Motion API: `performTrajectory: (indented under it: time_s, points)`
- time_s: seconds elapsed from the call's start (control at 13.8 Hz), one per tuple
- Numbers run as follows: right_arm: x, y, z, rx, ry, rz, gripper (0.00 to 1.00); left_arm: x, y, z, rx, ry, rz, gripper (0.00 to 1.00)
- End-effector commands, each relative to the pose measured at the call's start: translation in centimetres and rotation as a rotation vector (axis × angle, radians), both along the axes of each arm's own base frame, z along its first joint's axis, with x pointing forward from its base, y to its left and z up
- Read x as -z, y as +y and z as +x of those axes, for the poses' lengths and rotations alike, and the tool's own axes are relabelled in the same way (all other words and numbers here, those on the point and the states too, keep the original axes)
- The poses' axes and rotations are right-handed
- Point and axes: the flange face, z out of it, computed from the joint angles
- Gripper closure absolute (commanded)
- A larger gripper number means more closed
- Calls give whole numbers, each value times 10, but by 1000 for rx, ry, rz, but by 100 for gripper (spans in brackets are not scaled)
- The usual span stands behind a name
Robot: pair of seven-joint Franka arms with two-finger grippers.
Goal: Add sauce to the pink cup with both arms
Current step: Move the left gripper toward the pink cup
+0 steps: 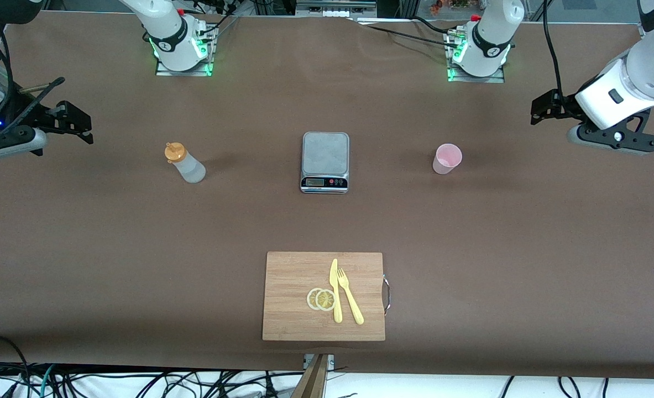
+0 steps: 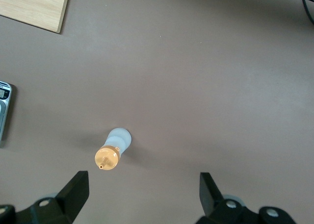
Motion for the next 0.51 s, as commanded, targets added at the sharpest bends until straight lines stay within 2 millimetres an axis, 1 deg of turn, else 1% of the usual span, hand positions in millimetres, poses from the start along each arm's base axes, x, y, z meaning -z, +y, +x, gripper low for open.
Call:
performTrajectory:
  time_s: [0.0, 0.14, 0.22, 0.36, 0.43]
  points:
    - [-3, -1, 0, 12, -2, 19, 0, 3, 0, -1, 8, 17, -18, 0]
    - [-6, 1, 1, 11, -14, 26, 0, 12, -3, 1, 13, 35, -15, 0]
    - [-7, 0, 2, 12, -23, 28, 0, 21, -3, 1, 11, 49, -13, 0]
    - [-6, -1, 3, 15, -25, 31, 0, 42, -2, 4, 8, 66, -12, 0]
    - [-7, -1, 2, 15, -26, 32, 0, 57, -5, 4, 11, 64, -13, 0]
